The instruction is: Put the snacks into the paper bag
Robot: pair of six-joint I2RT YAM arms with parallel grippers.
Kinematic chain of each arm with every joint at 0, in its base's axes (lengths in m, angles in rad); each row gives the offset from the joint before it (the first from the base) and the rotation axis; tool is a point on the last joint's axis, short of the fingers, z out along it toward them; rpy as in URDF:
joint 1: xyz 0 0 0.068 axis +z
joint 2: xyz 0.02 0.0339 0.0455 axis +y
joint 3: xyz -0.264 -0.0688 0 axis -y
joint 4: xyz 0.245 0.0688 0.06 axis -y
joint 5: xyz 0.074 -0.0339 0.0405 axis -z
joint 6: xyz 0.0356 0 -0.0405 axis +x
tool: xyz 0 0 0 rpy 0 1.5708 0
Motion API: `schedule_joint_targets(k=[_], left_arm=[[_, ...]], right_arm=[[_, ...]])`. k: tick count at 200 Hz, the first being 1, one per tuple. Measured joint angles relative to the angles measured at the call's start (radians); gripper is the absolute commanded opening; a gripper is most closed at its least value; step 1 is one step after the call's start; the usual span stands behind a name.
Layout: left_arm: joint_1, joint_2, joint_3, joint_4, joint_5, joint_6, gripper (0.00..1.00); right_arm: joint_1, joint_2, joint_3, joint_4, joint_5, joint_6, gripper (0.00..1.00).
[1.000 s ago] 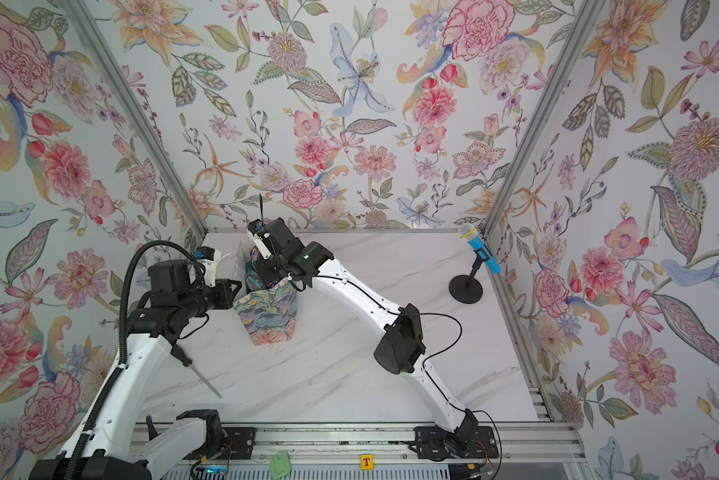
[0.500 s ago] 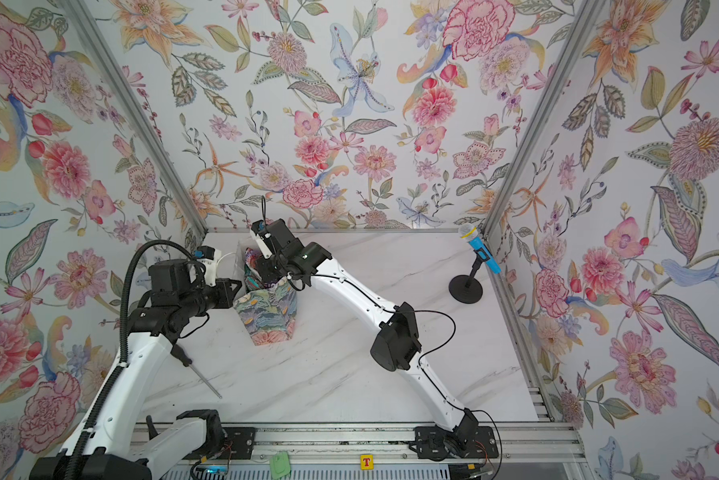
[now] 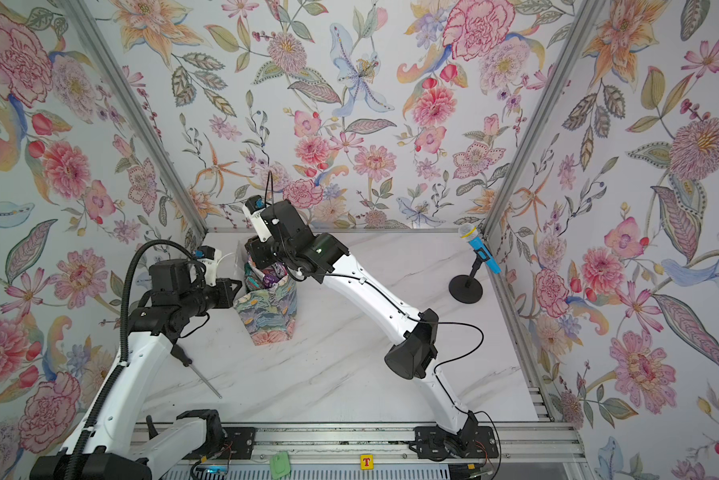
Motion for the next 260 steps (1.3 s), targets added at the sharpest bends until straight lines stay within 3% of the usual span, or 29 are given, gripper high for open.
schedule_joint_targets(k=[44, 90, 132, 184, 196, 209, 226, 260], left_arm=[[0.0, 0.0, 0.0, 0.0, 0.0, 0.0, 0.1], [0.0, 0.0, 0.0, 0.0, 0.0, 0.0, 0.1], [0.0, 0.0, 0.0, 0.0, -0.001, 0.0, 0.1], [0.003, 0.0, 0.0, 0.001, -0.001, 0.0, 0.12], [0.003, 0.0, 0.0, 0.003, -0.001, -0.003, 0.19], [0.003, -0.002, 0.0, 0.008, 0.0, -0.012, 0.38], [0.003, -0.005, 0.0, 0.01, -0.001, -0.008, 0.54], [0.003, -0.019, 0.0, 0.012, -0.001, -0.019, 0.74]], right_arm=[[0.005, 0.063, -0.011, -0.001, -0.001, 0.0, 0.27], [0.004, 0.159, -0.012, 0.007, -0.001, 0.013, 0.1], [-0.001, 0.202, -0.006, 0.034, -0.002, 0.046, 0.05], [-0.025, 0.209, 0.015, 0.02, -0.022, 0.076, 0.35], [-0.033, 0.209, 0.019, 0.017, -0.034, 0.073, 0.37], [-0.04, 0.205, 0.021, 0.011, -0.038, 0.067, 0.39], [-0.044, 0.183, 0.02, -0.002, -0.038, 0.059, 0.41], [-0.044, 0.03, -0.053, 0.012, -0.025, 0.035, 0.47]])
